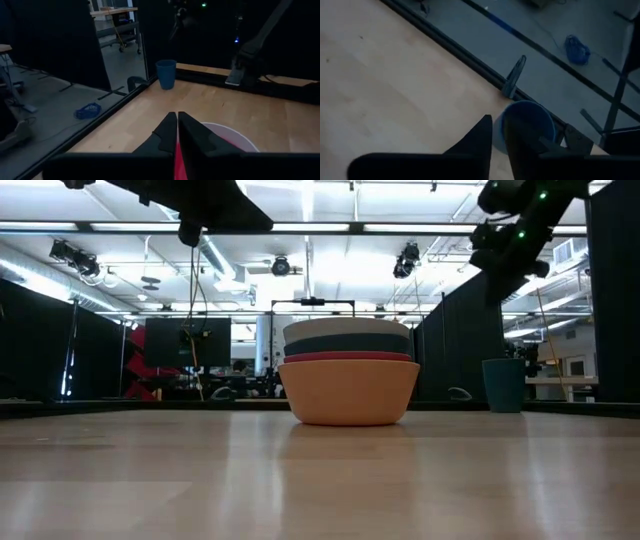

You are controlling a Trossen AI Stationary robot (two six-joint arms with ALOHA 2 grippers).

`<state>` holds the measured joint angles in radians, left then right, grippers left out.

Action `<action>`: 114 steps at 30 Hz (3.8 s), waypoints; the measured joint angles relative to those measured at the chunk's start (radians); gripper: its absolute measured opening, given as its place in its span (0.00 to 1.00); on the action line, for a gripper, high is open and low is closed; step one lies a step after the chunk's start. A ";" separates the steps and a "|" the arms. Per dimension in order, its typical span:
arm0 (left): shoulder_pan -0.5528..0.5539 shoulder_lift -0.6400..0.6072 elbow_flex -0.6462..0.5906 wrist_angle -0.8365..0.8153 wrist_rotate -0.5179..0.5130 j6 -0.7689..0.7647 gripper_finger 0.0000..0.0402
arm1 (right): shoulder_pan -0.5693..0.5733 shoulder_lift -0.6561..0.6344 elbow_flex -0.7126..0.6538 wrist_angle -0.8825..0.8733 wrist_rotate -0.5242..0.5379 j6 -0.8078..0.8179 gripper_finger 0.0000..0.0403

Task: Nest bowls inside each other
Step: Move the blue cup to the center of the table

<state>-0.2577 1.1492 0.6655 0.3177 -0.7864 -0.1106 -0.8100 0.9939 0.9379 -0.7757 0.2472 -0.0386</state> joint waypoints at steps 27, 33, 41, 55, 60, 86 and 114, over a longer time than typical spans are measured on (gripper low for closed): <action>0.000 0.000 0.000 -0.003 0.030 -0.006 0.03 | -0.151 0.313 0.005 -0.052 -0.067 -0.074 0.57; 0.000 0.000 0.000 -0.004 0.031 -0.007 0.03 | -0.158 0.380 0.005 -0.047 -0.068 -0.076 0.56; 0.000 0.000 0.000 -0.004 0.032 -0.007 0.04 | -0.158 0.417 0.005 -0.027 -0.068 -0.074 0.34; 0.000 0.001 0.000 -0.004 0.031 -0.007 0.04 | -0.135 0.370 0.037 -0.079 -0.069 -0.090 0.05; 0.000 0.001 0.000 -0.005 0.031 -0.007 0.04 | -0.104 0.323 0.077 -0.134 -0.069 -0.081 0.00; 0.000 0.001 0.000 -0.007 0.036 -0.004 0.04 | 0.789 0.142 0.242 -0.296 -0.294 0.176 0.00; 0.000 0.001 0.000 -0.022 0.036 -0.020 0.04 | 0.917 0.450 0.241 -0.273 -0.159 0.161 0.00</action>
<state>-0.2577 1.1503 0.6655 0.2953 -0.7502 -0.1307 0.1067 1.4442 1.1790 -1.0489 0.0886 0.1220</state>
